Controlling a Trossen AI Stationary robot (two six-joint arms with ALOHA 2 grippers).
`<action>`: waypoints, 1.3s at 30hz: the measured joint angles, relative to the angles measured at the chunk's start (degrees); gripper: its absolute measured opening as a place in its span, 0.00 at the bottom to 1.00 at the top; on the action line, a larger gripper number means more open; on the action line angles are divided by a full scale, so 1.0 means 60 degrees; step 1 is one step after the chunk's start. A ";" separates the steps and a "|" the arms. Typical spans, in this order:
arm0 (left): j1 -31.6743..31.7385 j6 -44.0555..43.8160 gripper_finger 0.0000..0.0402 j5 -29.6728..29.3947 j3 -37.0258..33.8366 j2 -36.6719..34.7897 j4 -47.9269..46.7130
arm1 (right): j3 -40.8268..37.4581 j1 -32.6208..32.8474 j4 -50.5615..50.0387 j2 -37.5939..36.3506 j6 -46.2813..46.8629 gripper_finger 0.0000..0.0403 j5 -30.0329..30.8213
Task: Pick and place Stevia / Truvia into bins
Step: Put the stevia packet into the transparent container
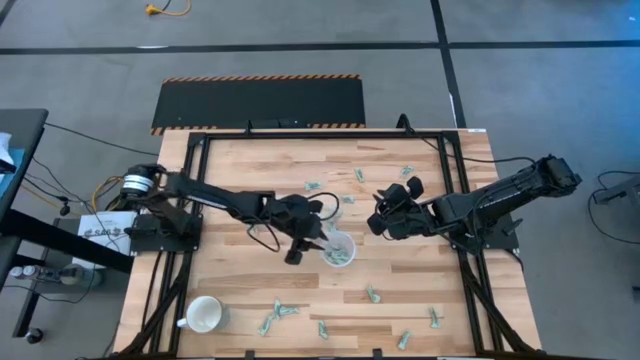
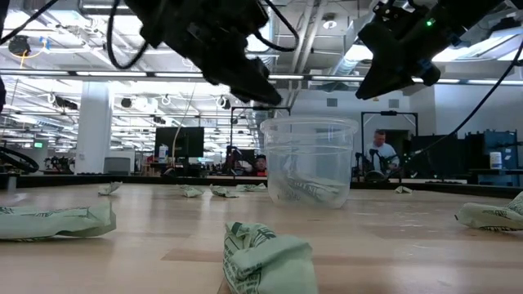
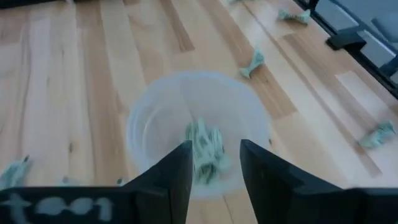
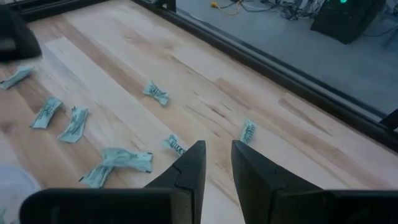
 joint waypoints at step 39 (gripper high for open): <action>0.1107 -0.0307 0.31 -0.1398 -0.3222 -0.3640 -0.1051 | 0.0488 -0.9042 -0.2050 0.0302 0.0721 0.17 -0.5798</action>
